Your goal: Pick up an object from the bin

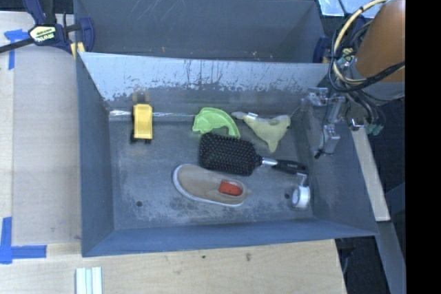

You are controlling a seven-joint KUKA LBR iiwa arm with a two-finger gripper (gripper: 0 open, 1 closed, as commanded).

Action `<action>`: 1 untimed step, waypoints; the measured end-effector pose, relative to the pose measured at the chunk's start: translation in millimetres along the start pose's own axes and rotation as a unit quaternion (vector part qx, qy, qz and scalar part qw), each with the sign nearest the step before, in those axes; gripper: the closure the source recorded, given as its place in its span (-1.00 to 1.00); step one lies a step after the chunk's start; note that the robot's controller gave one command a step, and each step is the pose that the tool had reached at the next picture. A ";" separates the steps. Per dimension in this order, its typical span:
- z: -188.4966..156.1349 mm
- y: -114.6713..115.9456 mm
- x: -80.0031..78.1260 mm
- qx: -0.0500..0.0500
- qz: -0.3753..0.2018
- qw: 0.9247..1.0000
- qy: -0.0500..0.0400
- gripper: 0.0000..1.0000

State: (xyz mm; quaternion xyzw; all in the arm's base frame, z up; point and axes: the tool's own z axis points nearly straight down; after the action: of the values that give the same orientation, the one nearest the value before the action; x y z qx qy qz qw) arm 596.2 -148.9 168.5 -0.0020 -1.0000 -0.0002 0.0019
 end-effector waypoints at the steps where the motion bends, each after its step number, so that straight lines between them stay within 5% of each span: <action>1: -5.1 0.7 -1.3 0.001 -0.002 1.000 -0.004 -1.00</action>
Offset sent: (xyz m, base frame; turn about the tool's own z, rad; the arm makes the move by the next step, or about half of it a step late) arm 0.0052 0.0727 -0.0497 0.1048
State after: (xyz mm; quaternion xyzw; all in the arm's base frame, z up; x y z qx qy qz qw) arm 597.5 -148.2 173.5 -0.0004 -1.0000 0.0005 -0.0017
